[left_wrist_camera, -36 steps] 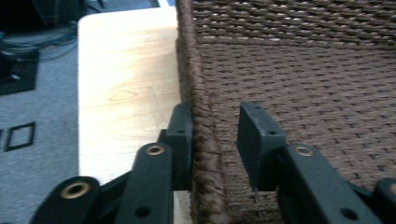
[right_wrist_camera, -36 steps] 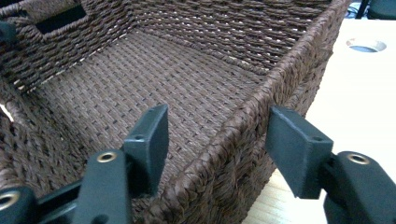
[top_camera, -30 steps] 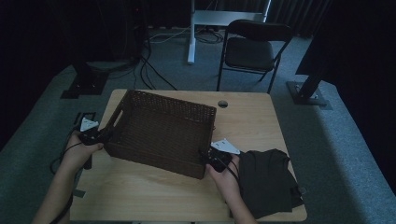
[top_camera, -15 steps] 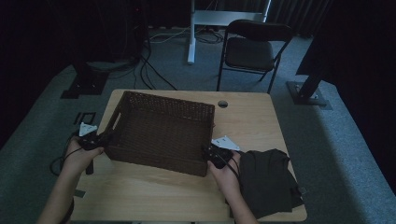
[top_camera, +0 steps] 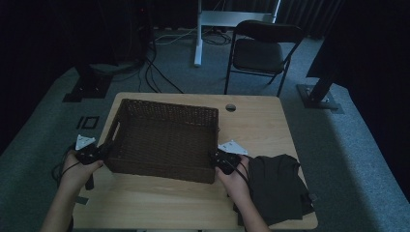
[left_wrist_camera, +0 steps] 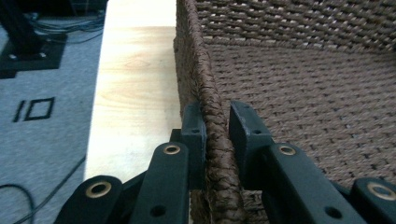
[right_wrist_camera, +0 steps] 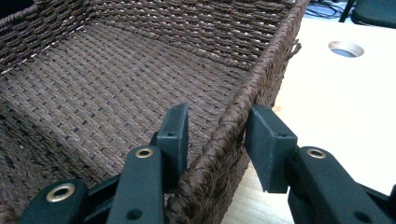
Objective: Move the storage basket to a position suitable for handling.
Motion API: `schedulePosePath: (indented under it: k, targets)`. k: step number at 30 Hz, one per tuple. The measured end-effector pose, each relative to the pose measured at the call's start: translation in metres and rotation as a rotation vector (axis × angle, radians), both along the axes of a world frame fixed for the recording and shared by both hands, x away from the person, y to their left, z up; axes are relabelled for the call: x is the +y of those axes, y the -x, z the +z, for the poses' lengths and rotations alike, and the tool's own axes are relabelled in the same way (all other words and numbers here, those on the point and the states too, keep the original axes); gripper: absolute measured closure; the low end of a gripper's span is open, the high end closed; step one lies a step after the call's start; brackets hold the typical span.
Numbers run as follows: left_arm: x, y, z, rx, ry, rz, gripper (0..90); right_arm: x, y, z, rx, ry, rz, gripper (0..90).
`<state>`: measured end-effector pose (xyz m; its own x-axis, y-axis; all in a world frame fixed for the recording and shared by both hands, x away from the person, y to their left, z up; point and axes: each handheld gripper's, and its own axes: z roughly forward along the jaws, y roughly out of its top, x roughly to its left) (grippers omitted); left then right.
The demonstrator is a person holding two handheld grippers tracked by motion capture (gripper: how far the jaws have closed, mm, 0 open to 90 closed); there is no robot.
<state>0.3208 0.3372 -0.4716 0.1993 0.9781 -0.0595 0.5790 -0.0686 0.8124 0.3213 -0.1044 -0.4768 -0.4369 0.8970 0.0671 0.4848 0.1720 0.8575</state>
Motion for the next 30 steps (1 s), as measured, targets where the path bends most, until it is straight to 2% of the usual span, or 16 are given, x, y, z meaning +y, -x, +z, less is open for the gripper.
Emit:
schedulePosePath:
  k: [10,17,30]
  targets:
    - [0.001,0.012,0.000,0.004,0.001,0.006,77.3,0.001,0.008,0.000,0.004,0.002,0.006,59.9]
    - [0.001,0.020,-0.001,0.002,0.018,0.015,77.2,0.000,0.012,0.000,0.002,0.005,0.020,59.9]
    - [-0.001,0.021,-0.001,0.006,0.035,0.020,76.3,-0.004,0.001,0.001,0.009,0.007,0.049,59.8]
